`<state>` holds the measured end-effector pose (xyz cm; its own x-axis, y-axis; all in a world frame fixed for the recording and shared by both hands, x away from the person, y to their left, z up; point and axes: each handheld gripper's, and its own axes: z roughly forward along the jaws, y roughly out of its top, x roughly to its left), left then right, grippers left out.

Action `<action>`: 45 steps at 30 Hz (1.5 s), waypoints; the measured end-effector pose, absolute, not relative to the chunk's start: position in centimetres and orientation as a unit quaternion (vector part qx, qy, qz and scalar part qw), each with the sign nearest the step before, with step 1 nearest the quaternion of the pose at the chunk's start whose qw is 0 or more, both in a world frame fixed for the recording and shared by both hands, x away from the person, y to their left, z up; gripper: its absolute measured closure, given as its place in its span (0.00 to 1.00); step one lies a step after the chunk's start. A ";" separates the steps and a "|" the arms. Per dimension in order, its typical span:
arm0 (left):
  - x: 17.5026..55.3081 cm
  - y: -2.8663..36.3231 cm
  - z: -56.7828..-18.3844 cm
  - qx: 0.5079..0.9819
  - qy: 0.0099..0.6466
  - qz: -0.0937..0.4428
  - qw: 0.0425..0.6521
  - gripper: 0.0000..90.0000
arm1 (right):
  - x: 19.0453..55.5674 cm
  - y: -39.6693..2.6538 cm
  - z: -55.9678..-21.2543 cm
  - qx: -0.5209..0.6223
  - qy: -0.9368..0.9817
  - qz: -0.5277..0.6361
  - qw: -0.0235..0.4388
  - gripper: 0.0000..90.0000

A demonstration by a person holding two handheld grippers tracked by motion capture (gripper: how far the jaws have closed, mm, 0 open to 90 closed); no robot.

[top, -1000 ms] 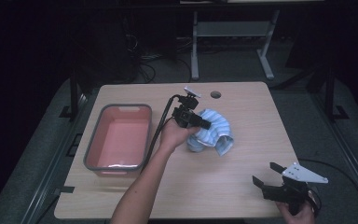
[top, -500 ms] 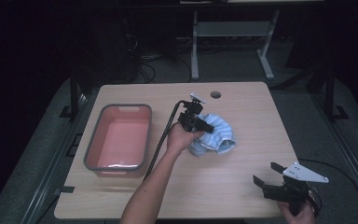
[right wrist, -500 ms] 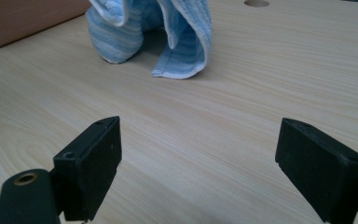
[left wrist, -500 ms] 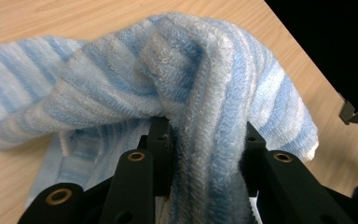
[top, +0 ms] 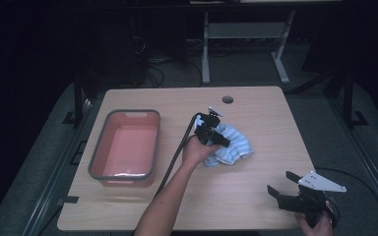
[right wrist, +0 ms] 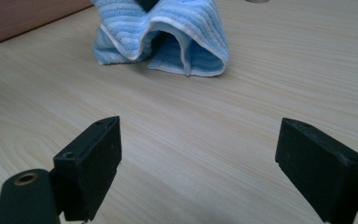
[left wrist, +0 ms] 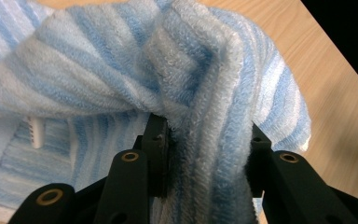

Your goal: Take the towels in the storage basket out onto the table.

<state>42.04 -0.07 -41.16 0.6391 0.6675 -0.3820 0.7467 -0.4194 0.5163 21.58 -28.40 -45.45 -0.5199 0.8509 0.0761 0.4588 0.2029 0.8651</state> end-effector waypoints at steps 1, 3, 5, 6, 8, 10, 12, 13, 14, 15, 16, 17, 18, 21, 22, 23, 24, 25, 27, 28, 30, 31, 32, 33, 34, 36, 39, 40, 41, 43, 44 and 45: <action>42.0 -0.1 -41.2 0.840 0.421 -0.059 0.337 0.69 | 21.6 -28.4 -45.5 0.439 0.746 0.452 0.216 0.15; 42.0 -0.1 -41.4 0.839 0.421 -0.061 0.339 0.67 | 21.6 -28.3 -45.5 0.439 0.746 0.452 0.216 0.15; 42.0 -0.1 -41.5 0.842 0.417 -0.061 0.336 0.66 | 21.6 -28.3 -45.5 0.438 0.747 0.452 0.216 0.15; 42.0 -0.1 -41.5 0.843 0.416 -0.060 0.336 0.65 | 21.6 -28.3 -45.5 0.438 0.747 0.452 0.216 0.15; 41.9 -0.1 -41.4 0.840 0.417 -0.063 0.341 0.62 | 21.6 -28.3 -45.5 0.438 0.747 0.451 0.216 0.15; 41.9 0.0 -41.3 0.839 0.417 -0.063 0.343 0.59 | 21.6 -28.3 -45.5 0.439 0.746 0.451 0.218 0.15; 41.9 0.2 -41.3 0.838 0.418 -0.065 0.344 0.56 | 21.6 -28.3 -45.5 0.440 0.746 0.451 0.217 0.15; 41.8 0.2 -41.2 0.837 0.421 -0.063 0.345 0.54 | 21.7 -28.3 -45.5 0.440 0.746 0.450 0.217 0.15; 41.8 0.4 -41.1 0.838 0.418 -0.059 0.346 0.52 | 21.7 -28.3 -45.5 0.440 0.746 0.450 0.216 0.15; 41.8 0.5 -41.1 0.834 0.421 -0.060 0.352 0.51 | 21.7 -28.3 -45.5 0.440 0.746 0.450 0.217 0.15; 41.7 0.6 -41.0 0.835 0.418 -0.061 0.353 0.50 | 21.6 -28.3 -45.4 0.440 0.746 0.450 0.218 0.15; 41.6 0.7 -40.9 0.834 0.418 -0.058 0.355 0.49 | 21.6 -28.3 -45.4 0.441 0.745 0.450 0.218 0.15; 41.6 0.9 -40.8 0.834 0.416 -0.059 0.357 0.47 | 21.6 -28.3 -45.4 0.441 0.745 0.450 0.218 0.15; 41.4 1.2 -40.3 0.834 0.412 -0.058 0.363 0.46 | 21.5 -28.2 -45.4 0.442 0.745 0.449 0.218 0.15; 41.3 1.3 -40.2 0.832 0.412 -0.060 0.365 0.46 | 21.5 -28.2 -45.4 0.442 0.746 0.449 0.218 0.15; 41.2 1.5 -40.0 0.833 0.410 -0.059 0.366 0.45 | 21.5 -28.2 -45.4 0.442 0.745 0.449 0.218 0.15; 41.2 1.6 -39.9 0.831 0.411 -0.058 0.369 0.45 | 21.5 -28.2 -45.4 0.441 0.746 0.449 0.219 0.15; 41.1 1.7 -39.8 0.831 0.410 -0.058 0.370 0.45 | 21.6 -28.2 -45.4 0.441 0.746 0.448 0.220 0.15; 41.0 2.0 -39.6 0.831 0.409 -0.056 0.373 0.45 | 21.6 -28.2 -45.4 0.440 0.747 0.447 0.220 0.15; 40.9 2.2 -39.6 0.831 0.409 -0.055 0.373 0.45 | 21.6 -28.1 -45.4 0.441 0.747 0.447 0.220 0.15; 40.8 2.5 -39.4 0.826 0.411 -0.058 0.381 0.45 | 21.6 -28.1 -45.4 0.441 0.747 0.447 0.220 0.15; 40.7 2.7 -39.4 0.827 0.409 -0.059 0.381 0.46 | 21.6 -28.1 -45.4 0.441 0.746 0.447 0.221 0.15; 40.6 2.9 -39.3 0.826 0.409 -0.058 0.383 0.46 | 21.6 -28.1 -45.4 0.441 0.746 0.447 0.221 0.15; 40.5 3.1 -39.2 0.828 0.405 -0.057 0.384 0.46 | 21.6 -28.2 -45.4 0.439 0.747 0.447 0.223 0.15; 40.4 3.3 -39.1 0.828 0.405 -0.056 0.385 0.46 | 21.6 -28.2 -45.4 0.438 0.748 0.446 0.224 0.15; 40.1 3.5 -39.0 0.827 0.404 -0.054 0.388 0.45 | 21.7 -28.2 -45.4 0.439 0.747 0.446 0.224 0.15; 39.8 3.9 -38.7 0.827 0.400 -0.053 0.391 0.45 | 21.7 -28.2 -45.4 0.440 0.747 0.445 0.225 0.15; 39.6 4.1 -38.6 0.826 0.399 -0.053 0.394 0.44 | 21.7 -28.2 -45.4 0.440 0.747 0.445 0.225 0.15; 39.5 4.2 -38.5 0.826 0.398 -0.052 0.396 0.44 | 21.7 -28.2 -45.3 0.441 0.747 0.444 0.225 0.15; 39.2 4.5 -38.5 0.825 0.398 -0.053 0.398 0.44 | 21.7 -28.2 -45.3 0.442 0.747 0.444 0.224 0.15; 39.1 4.7 -38.5 0.825 0.397 -0.052 0.399 0.44 | 21.7 -28.2 -45.3 0.443 0.747 0.443 0.224 0.15; 39.0 4.8 -38.5 0.825 0.397 -0.052 0.399 0.43 | 21.7 -28.3 -45.4 0.442 0.747 0.443 0.225 0.15</action>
<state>39.03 4.83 -38.46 0.6790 0.6137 -0.4028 0.6965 -0.3652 0.6176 21.72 -28.27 -45.37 -0.5076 0.8597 0.0567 0.4618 0.2160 0.8603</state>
